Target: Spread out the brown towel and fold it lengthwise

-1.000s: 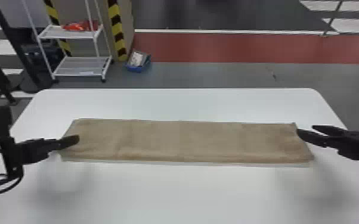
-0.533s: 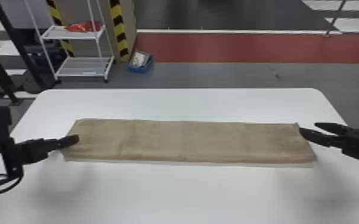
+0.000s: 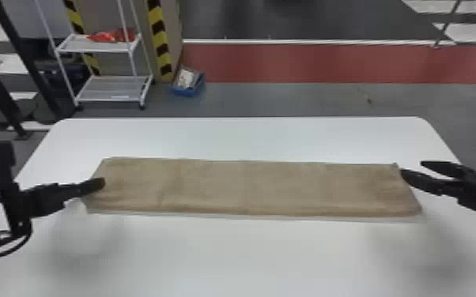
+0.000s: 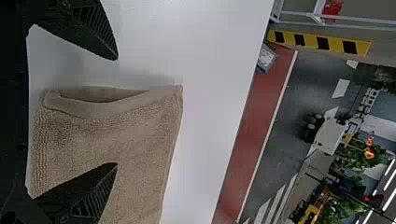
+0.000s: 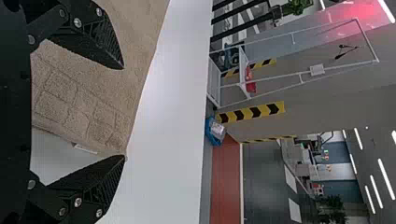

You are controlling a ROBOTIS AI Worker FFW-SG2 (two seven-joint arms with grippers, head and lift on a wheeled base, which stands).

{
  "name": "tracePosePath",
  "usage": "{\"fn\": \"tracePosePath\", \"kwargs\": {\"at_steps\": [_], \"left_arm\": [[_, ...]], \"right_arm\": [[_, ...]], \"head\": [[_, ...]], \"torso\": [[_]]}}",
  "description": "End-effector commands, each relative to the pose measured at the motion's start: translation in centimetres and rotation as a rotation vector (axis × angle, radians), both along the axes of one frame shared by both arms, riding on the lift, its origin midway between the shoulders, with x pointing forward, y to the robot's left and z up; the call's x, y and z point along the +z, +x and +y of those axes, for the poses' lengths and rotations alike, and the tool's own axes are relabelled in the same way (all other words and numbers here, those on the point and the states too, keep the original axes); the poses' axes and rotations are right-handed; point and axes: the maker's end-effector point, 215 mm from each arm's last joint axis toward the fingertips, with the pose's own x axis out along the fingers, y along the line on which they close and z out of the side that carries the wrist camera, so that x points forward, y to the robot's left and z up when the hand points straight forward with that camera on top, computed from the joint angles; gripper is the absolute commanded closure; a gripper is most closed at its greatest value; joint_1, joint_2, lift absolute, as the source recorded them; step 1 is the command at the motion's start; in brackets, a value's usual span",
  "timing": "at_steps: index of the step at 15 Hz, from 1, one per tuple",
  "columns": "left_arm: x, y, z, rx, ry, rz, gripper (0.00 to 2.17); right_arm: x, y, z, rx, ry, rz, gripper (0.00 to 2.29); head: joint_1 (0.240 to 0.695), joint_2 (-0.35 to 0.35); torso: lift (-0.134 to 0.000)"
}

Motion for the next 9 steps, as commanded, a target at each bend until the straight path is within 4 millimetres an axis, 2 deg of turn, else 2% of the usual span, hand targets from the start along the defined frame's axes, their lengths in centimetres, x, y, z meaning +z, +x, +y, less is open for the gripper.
{"fn": "tracePosePath", "kwargs": {"at_steps": [1,9], "left_arm": [[-0.08,0.04,0.0,0.001,0.007,0.001,0.08],[0.42,0.03,0.86,0.01,0.022,-0.025,0.08]], "right_arm": [[-0.11,-0.03,0.05,0.0,0.001,0.001,0.25],[-0.12,-0.8,0.87,0.031,0.039,0.028,0.26]], "head": [[0.695,0.016],[0.695,0.028]], "torso": [[-0.124],[-0.124]]}}
